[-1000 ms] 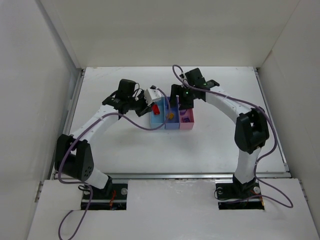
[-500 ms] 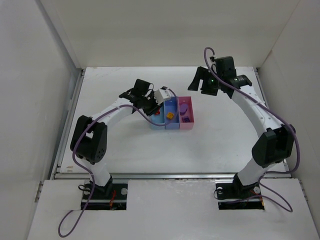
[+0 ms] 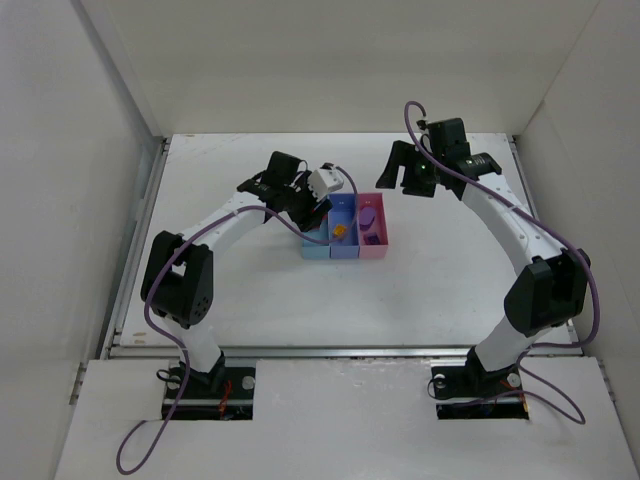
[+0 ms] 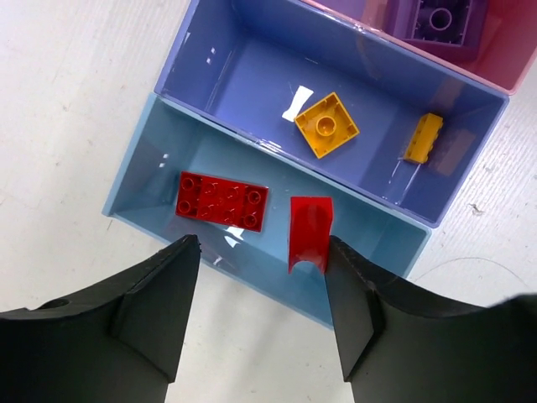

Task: Sort the legos into containers by color

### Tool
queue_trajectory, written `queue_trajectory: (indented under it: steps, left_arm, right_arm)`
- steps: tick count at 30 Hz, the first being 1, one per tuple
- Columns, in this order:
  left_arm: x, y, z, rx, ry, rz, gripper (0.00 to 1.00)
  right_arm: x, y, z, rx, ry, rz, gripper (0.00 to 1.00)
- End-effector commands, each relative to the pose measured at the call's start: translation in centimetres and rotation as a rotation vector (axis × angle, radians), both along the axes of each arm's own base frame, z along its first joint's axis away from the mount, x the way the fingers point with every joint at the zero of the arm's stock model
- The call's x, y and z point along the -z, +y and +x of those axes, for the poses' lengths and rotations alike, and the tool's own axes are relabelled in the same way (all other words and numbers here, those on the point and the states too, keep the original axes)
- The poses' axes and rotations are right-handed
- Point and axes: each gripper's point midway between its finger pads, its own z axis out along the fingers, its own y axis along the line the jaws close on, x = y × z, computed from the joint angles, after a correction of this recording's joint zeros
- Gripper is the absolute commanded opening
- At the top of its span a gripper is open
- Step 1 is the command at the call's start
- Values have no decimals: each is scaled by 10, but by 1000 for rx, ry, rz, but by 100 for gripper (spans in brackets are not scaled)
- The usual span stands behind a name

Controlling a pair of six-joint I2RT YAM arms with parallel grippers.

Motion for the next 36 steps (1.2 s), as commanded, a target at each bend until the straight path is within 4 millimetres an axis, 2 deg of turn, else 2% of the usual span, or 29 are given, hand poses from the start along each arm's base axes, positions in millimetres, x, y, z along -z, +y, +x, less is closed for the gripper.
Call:
queue_trajectory:
  steps: [1,3,5,6,8,9,11,14,16,17,18,20,22,23,24,25,26,27,28,29,30,31,32,34,35,36]
  left_arm:
    - [-17,-10,0,11,-7,-42,56]
    - [-13,-9,-2,11,1,-37,45]
    - [-13,-9,-2,11,1,-37,28]
    - [-13,-9,-2,11,1,-37,16]
    - [-13,-10,-3,9,12,-48,9]
    - [-8,-9,-5,9,28,-40,9]
    - [-12,-10,-3,9,20,-44,17]
    - [-13,-9,-4,-5,32,-38,19]
    - [-22,-5,1,-28,20,-55,22]
    - [-33,-6,3,-28,-3,-67,24]
    - [-43,3,7,-61,-13,-84,30]
    - [-63,14,18,-130,-53,-110,32]
    - [-88,38,37,-253,-129,-139,34]
    - [-96,57,48,-389,-148,-143,34]
    - [-109,83,59,-506,-181,-159,34]
    - [-115,101,66,-603,-201,-167,30]
    - [-121,132,75,-751,-244,-140,27]
    - [-129,150,78,-870,-254,-177,27]
    - [-139,171,78,-969,-280,-192,27]
    - [-149,201,82,-1091,-320,-214,29]
    - [-156,233,78,-1262,-379,-187,33]
    - [-157,246,76,-1324,-394,-182,37]
    - [-165,257,68,-1362,-421,-177,39]
    - [-173,280,60,-1451,-499,-146,45]
    - [-170,285,52,-1468,-510,-124,51]
    - [-165,289,49,-1500,-512,-112,54]
  right_arm:
    - [-15,-5,-1,4,-50,-6,83]
    - [-15,-5,-1,4,-50,-6,83]
    - [-19,-5,-2,4,-59,-3,83]
    - [-19,-5,-2,4,-59,-3,83]
    - [-19,-5,-2,4,-59,-3,83]
    - [-19,-5,-2,4,-59,-3,83]
    - [-19,-5,-2,4,-59,-3,83]
    - [-17,-7,-2,12,-52,-13,83]
    - [-22,-8,-4,6,-66,-16,83]
    - [-21,-15,-1,27,-68,-24,83]
    - [-25,-22,1,42,-84,-34,83]
    - [-23,-44,4,114,-86,-97,86]
    - [-31,-75,7,204,-109,-155,90]
    - [-42,-90,5,240,-131,-185,93]
    - [-47,-121,9,332,-151,-240,95]
    - [-50,-138,6,390,-155,-273,97]
    - [-64,-157,0,457,-181,-306,99]
    - [-73,-195,-4,600,-204,-394,100]
    - [-80,-214,-12,676,-211,-447,100]
    - [-84,-229,-20,746,-221,-502,100]
    - [-102,-248,-32,840,-269,-538,100]
    - [-113,-272,-47,973,-296,-624,100]
    - [-111,-281,-56,1023,-301,-661,100]
    - [-133,-296,-72,1155,-385,-672,100]
    - [-130,-300,-76,1177,-388,-685,100]
    - [-136,-302,-80,1198,-404,-682,100]
